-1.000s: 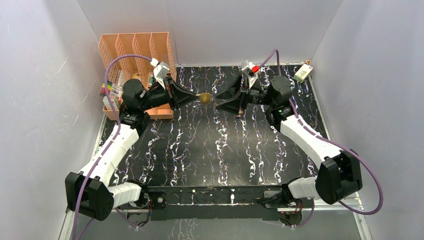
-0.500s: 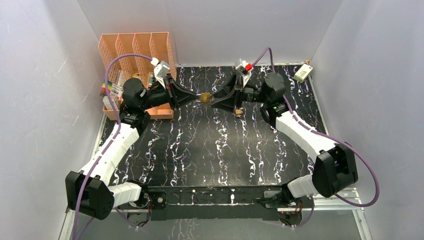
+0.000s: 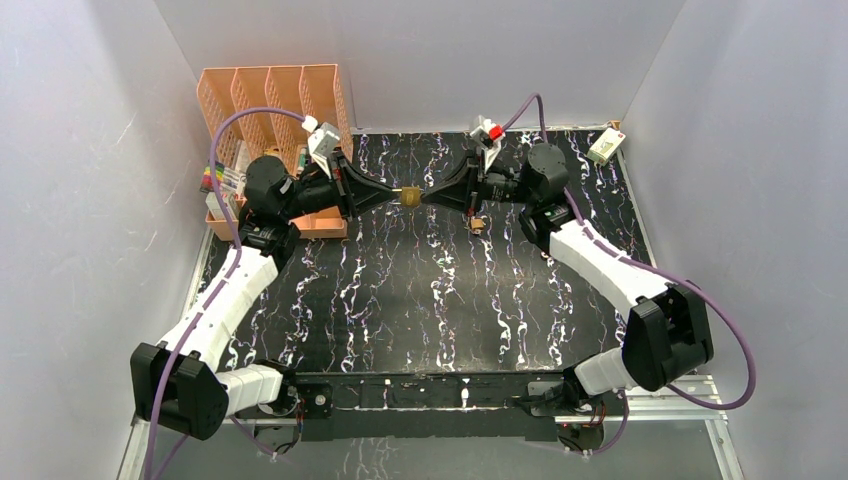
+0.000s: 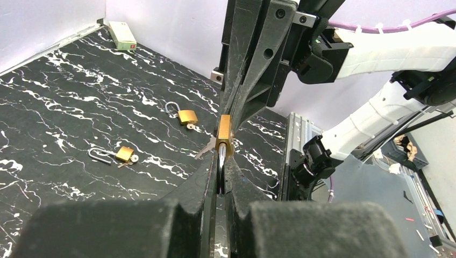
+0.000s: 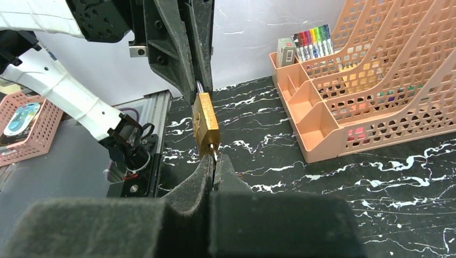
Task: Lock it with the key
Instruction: Lock the lock, then place the lock at the center of the board.
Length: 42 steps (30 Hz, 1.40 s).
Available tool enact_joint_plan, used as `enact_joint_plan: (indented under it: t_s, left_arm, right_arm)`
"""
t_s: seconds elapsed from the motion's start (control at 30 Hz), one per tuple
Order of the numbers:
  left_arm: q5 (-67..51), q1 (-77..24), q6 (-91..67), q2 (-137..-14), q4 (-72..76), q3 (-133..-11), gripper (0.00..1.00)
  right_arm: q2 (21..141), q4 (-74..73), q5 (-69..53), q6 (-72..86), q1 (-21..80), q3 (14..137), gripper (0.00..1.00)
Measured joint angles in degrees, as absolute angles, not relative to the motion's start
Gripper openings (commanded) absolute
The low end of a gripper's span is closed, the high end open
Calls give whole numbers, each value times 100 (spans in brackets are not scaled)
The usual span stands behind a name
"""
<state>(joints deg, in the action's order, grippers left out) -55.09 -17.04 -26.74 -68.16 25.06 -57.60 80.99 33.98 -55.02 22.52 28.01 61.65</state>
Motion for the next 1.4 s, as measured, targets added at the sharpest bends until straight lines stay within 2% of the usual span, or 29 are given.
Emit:
enact_joint_plan:
  t_s: [0.27, 0.37, 0.57, 0.77, 0.87, 1.07, 1.27, 1.4]
  left_arm:
    - [-5489, -1747, -2436, -6766, 2224, -5795, 0]
    - [-5446, -1704, -2309, -6663, 2034, -5802, 0]
    - [-5336, -1496, -2049, -6359, 1605, -5802, 0]
    - [-4781, -1382, -1385, -6287, 543, -6077, 0]
    - [-3929, -1433, -982, -6514, -443, -6440, 0]
    - [-1750, -1715, -825, -6995, -1822, -6628, 0]
    - [-222, -2117, -1251, -7199, -2252, -6281, 0]
    - [320, -2255, -1623, -7465, -2241, -6117, 0]
  right_arm:
    - [7808, 3465, -5509, 2309, 2582, 5822, 0]
    - [7544, 3607, -5601, 2467, 2071, 5511, 0]
    - [6799, 4042, -5741, 2919, 438, 4733, 0]
    - [6840, 4528, -5852, 3393, 322, 4545, 0]
    - [6796, 3752, -5249, 2792, 716, 4587, 0]
    - [7019, 2099, -3070, 1402, 3098, 4993, 0]
    - [7800, 1533, -1092, 910, 4233, 5247, 0]
    - [8366, 1365, -379, 851, 4652, 5559, 0]
